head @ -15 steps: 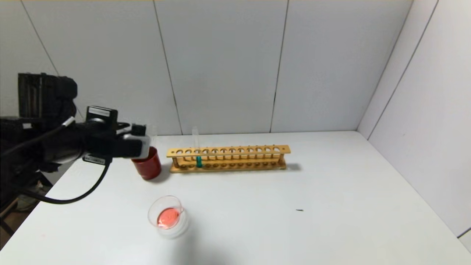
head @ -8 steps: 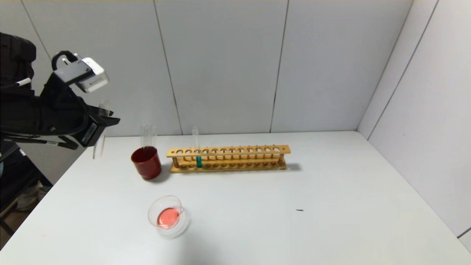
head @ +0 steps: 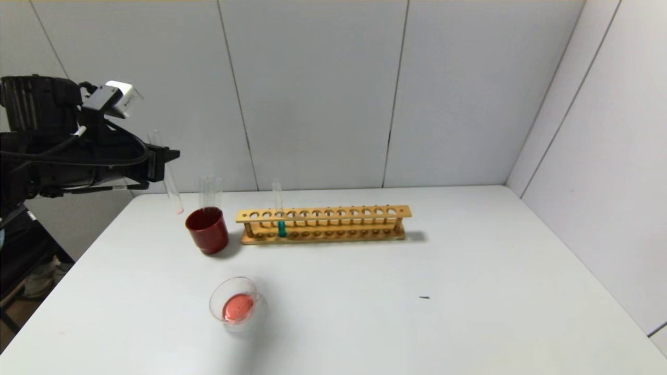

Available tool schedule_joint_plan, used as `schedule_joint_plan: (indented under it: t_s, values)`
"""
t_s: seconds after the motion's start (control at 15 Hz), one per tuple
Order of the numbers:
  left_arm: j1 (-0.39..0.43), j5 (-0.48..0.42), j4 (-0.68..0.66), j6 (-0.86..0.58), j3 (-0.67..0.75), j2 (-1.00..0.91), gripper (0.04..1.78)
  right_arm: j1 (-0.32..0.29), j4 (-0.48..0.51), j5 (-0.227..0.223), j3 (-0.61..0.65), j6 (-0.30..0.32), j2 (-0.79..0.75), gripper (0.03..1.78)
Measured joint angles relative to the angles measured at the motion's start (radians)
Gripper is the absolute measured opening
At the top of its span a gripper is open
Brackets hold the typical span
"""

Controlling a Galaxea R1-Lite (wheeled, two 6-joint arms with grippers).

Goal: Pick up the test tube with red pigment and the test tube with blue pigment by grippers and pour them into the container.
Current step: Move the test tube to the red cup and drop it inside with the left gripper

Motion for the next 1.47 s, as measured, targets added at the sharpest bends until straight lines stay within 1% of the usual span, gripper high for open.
schedule_joint_plan:
  t_s: [0.13, 0.27, 0.6, 1.13, 1.47]
  values:
    - [0.0, -0.022, -0.017, -0.044, 0.003, 0.047, 0.33, 0.0, 0.0, 0.0, 0.0, 0.0, 0.0, 1.75]
    - [0.0, -0.022, -0.045, -0.049, 0.014, 0.086, 0.33, 0.0, 0.0, 0.0, 0.0, 0.0, 0.0, 1.75]
    - [0.006, -0.025, -0.214, -0.046, 0.071, 0.162, 0.33, 0.0, 0.0, 0.0, 0.0, 0.0, 0.0, 1.75]
    - [0.046, -0.027, -0.332, -0.043, 0.08, 0.275, 0.33, 0.0, 0.0, 0.0, 0.0, 0.0, 0.0, 1.75]
    - [0.053, -0.048, -0.339, -0.043, 0.079, 0.322, 0.33, 0.0, 0.0, 0.0, 0.0, 0.0, 0.0, 1.75]
